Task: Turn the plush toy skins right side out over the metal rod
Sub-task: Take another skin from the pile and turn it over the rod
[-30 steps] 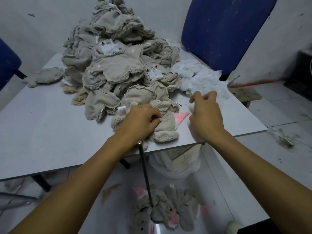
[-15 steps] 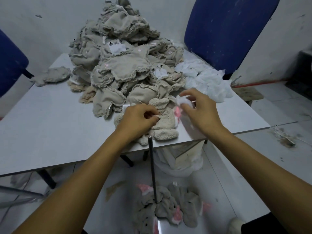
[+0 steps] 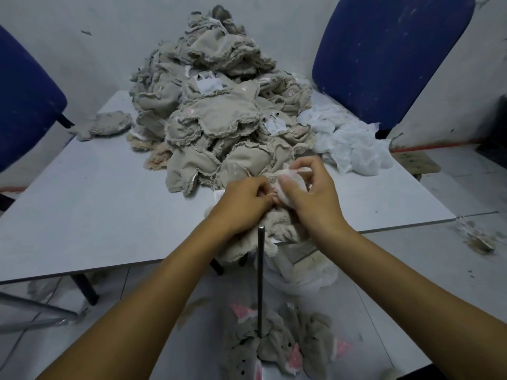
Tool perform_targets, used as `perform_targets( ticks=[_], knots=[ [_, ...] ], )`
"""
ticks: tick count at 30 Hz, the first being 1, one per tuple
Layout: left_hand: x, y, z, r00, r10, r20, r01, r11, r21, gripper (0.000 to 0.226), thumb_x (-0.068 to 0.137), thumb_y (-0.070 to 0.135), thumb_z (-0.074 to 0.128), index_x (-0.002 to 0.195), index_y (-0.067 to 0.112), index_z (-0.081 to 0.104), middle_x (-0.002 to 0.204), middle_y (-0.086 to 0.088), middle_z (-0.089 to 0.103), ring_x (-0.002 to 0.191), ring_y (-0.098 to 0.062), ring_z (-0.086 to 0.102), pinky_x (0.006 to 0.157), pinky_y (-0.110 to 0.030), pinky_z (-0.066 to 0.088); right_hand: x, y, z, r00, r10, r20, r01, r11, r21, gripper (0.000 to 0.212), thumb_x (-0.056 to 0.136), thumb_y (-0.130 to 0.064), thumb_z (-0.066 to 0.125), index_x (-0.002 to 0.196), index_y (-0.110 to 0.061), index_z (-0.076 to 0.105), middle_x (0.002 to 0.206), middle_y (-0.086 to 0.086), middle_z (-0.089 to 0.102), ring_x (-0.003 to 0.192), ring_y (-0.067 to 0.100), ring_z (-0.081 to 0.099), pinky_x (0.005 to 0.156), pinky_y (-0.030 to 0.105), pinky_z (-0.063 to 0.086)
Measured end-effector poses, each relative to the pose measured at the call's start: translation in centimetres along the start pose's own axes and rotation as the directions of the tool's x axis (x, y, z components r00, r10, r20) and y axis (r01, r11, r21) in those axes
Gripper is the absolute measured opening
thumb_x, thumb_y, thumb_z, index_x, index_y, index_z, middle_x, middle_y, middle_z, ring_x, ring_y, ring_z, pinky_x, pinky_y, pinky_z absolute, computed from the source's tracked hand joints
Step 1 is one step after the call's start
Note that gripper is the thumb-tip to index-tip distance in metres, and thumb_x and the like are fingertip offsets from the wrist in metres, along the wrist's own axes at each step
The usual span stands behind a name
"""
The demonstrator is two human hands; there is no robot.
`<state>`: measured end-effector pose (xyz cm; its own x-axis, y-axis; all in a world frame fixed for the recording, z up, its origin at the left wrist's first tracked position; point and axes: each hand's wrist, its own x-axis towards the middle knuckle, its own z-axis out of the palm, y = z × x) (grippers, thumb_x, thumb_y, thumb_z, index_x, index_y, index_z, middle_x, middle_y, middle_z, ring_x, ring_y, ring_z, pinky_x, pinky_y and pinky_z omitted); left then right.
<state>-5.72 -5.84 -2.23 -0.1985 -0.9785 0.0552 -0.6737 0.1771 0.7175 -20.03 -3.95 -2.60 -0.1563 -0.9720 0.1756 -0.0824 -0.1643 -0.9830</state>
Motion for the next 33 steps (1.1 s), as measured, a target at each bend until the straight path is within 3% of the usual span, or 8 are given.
perform_targets(
  ticks=[3,6,10,15,19,22,25,33],
  knots=[
    [0.1,-0.2,-0.2,0.995,-0.092,0.048,0.101,0.962,-0.253,0.009,0.089,0.005,0.061,0.085,0.012,0.066,0.072,-0.009,0.066,0.059,-0.017,0.058,0.061,-0.029,0.048,-0.7,1.1,-0.2,0.973,-0.218,0.071,0.229,0.918,-0.325,0.023,0.086,-0.027,0.074,0.1,-0.027,0.056,0.093,-0.007,0.064,0.086,0.008,0.063,0.071,0.025,0.052],
    [0.1,-0.2,-0.3,0.985,-0.152,0.078,0.17,0.856,-0.487,0.02,0.089,-0.006,0.057,0.087,0.014,0.062,0.07,-0.007,0.06,0.046,-0.01,0.053,0.047,-0.021,0.045,-1.3,1.9,0.1,0.954,-0.292,0.065,0.294,0.875,-0.385,0.028,0.085,-0.026,0.076,0.106,-0.024,0.057,0.094,-0.009,0.065,0.089,0.002,0.06,0.073,0.012,0.045],
    [0.1,-0.4,-0.5,0.983,-0.167,0.069,0.17,0.726,-0.667,0.024,0.091,-0.011,0.053,0.087,0.01,0.063,0.078,-0.008,0.056,0.05,-0.006,0.052,0.048,-0.018,0.047,-1.5,2.6,0.4,0.901,-0.413,0.13,0.421,0.766,-0.485,0.015,0.087,-0.022,0.075,0.1,-0.017,0.069,0.095,-0.007,0.07,0.088,0.01,0.062,0.078,0.027,0.049],
    [-0.2,-0.6,-0.7,0.996,-0.094,0.009,0.08,0.79,-0.608,0.023,0.091,-0.01,0.056,0.084,0.01,0.063,0.07,-0.01,0.053,0.05,-0.011,0.05,0.048,-0.02,0.045,-1.8,3.3,0.8,0.88,-0.425,0.211,0.459,0.654,-0.601,0.014,0.093,-0.023,0.068,0.09,-0.013,0.077,0.096,0.004,0.06,0.094,0.023,0.055,0.077,0.032,0.044],
    [0.2,-0.5,-1.2,0.999,0.01,-0.032,-0.023,0.896,-0.443,0.019,0.091,-0.002,0.062,0.085,0.016,0.063,0.065,-0.012,0.057,0.055,-0.018,0.054,0.054,-0.029,0.046,-1.7,3.0,0.5,0.911,-0.332,0.245,0.412,0.704,-0.579,0.015,0.092,-0.02,0.063,0.094,-0.013,0.076,0.107,0.003,0.043,0.105,0.017,0.047,0.087,0.02,0.039],
    [0.6,-0.7,-1.3,1.0,-0.009,-0.027,-0.003,0.91,-0.415,0.016,0.091,0.001,0.065,0.085,0.017,0.064,0.061,-0.002,0.057,0.051,-0.013,0.054,0.05,-0.026,0.046,-1.8,2.7,-0.4,0.917,-0.33,0.225,0.398,0.799,-0.451,0.025,0.086,-0.012,0.065,0.109,-0.018,0.061,0.107,0.0,0.051,0.098,0.005,0.051,0.087,0.008,0.038],
    [0.7,-1.1,-0.9,0.998,-0.059,-0.032,0.04,0.903,-0.427,0.017,0.09,0.001,0.066,0.083,0.016,0.064,0.059,-0.001,0.056,0.049,-0.013,0.054,0.05,-0.025,0.044,-1.9,2.5,-0.4,0.943,-0.309,0.121,0.331,0.848,-0.414,0.026,0.085,-0.017,0.074,0.101,-0.024,0.055,0.095,-0.009,0.062,0.089,0.005,0.06,0.077,0.018,0.047],
    [0.6,-1.7,-0.7,0.998,-0.041,-0.053,0.017,0.918,-0.396,0.016,0.089,0.0,0.066,0.083,0.015,0.064,0.057,0.0,0.055,0.052,-0.016,0.053,0.057,-0.031,0.045,-1.6,2.8,-0.3,0.862,-0.377,0.339,0.505,0.691,-0.516,0.021,0.086,-0.015,0.064,0.103,-0.015,0.076,0.109,-0.003,0.069,0.111,0.019,0.051,0.097,0.026,0.039]
  ],
)
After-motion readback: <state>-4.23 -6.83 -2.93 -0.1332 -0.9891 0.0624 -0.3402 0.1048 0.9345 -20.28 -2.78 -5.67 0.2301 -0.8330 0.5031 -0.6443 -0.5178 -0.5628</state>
